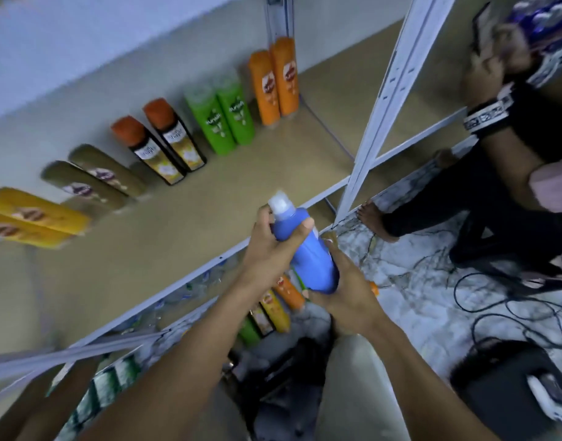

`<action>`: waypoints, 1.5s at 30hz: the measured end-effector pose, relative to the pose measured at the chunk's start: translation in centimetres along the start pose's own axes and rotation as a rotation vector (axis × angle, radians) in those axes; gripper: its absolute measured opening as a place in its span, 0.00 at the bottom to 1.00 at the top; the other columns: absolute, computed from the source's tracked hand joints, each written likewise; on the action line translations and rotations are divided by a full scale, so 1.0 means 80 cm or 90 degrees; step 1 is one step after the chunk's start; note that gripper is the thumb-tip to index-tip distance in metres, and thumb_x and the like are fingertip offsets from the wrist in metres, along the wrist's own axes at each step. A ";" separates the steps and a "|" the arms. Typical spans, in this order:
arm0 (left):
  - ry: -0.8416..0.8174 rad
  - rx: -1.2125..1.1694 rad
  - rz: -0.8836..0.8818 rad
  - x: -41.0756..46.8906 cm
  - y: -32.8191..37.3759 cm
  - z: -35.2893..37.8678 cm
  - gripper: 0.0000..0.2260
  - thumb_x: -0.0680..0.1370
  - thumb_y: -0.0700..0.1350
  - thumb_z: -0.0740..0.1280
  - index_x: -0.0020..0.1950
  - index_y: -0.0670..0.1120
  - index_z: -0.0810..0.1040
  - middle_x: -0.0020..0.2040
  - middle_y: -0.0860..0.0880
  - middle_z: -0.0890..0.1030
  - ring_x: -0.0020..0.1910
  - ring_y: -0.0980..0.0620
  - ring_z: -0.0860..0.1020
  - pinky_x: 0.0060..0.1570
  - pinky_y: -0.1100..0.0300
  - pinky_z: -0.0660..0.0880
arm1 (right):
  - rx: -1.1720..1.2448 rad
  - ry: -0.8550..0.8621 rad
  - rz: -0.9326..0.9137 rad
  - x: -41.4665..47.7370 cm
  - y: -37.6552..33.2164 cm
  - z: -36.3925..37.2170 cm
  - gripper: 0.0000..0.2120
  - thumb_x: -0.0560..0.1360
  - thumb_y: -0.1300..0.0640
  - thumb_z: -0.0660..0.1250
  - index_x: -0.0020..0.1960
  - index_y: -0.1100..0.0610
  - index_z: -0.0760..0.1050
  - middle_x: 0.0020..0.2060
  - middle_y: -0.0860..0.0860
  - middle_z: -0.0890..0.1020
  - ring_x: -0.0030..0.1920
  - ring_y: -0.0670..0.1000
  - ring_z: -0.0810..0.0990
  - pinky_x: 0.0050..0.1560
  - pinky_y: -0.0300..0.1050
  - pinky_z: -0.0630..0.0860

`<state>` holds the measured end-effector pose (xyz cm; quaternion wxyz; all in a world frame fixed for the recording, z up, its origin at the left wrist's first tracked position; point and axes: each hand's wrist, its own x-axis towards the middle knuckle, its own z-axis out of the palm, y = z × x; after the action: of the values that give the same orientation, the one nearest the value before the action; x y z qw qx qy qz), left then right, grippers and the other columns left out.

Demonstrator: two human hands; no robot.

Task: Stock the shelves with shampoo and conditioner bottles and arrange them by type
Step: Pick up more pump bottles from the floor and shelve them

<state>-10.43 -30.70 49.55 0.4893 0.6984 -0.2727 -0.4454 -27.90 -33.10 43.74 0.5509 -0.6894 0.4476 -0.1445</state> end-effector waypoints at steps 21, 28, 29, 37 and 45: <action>0.130 -0.157 0.186 -0.221 0.290 -0.182 0.33 0.68 0.37 0.80 0.69 0.47 0.71 0.59 0.50 0.84 0.55 0.52 0.83 0.51 0.55 0.81 | 0.138 -0.116 -0.154 -0.107 -0.370 -0.017 0.31 0.72 0.60 0.78 0.70 0.45 0.69 0.62 0.43 0.79 0.58 0.43 0.81 0.52 0.43 0.81; 0.302 -0.109 0.240 -0.263 0.328 -0.239 0.36 0.62 0.47 0.81 0.69 0.51 0.73 0.59 0.52 0.83 0.50 0.53 0.84 0.53 0.49 0.82 | 0.073 -0.092 -0.287 -0.089 -0.441 0.035 0.30 0.63 0.43 0.79 0.61 0.32 0.72 0.60 0.46 0.78 0.59 0.48 0.80 0.57 0.54 0.79; 0.326 -0.097 0.247 -0.270 0.333 -0.250 0.36 0.62 0.48 0.82 0.67 0.54 0.73 0.58 0.54 0.83 0.50 0.55 0.84 0.52 0.51 0.82 | 0.069 -0.100 -0.313 -0.085 -0.454 0.043 0.30 0.63 0.43 0.79 0.62 0.33 0.73 0.60 0.46 0.79 0.59 0.50 0.80 0.57 0.55 0.79; 0.456 -0.015 0.337 -0.320 0.371 -0.361 0.34 0.69 0.43 0.81 0.72 0.52 0.72 0.62 0.55 0.82 0.57 0.54 0.82 0.53 0.56 0.81 | 0.026 -0.143 -0.452 -0.076 -0.573 0.129 0.26 0.65 0.53 0.82 0.59 0.43 0.76 0.50 0.43 0.82 0.49 0.43 0.80 0.47 0.42 0.78; 0.542 0.189 0.274 -0.326 0.323 -0.495 0.24 0.78 0.49 0.72 0.72 0.62 0.71 0.67 0.56 0.77 0.62 0.55 0.78 0.57 0.60 0.74 | -0.011 -0.134 -0.481 -0.038 -0.634 0.222 0.26 0.65 0.51 0.81 0.61 0.50 0.78 0.51 0.47 0.83 0.49 0.49 0.82 0.49 0.52 0.80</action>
<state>14.32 -1.62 87.70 0.5334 0.8083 -0.2470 0.0335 5.90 -19.93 83.53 0.4961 -0.8212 0.1047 -0.2617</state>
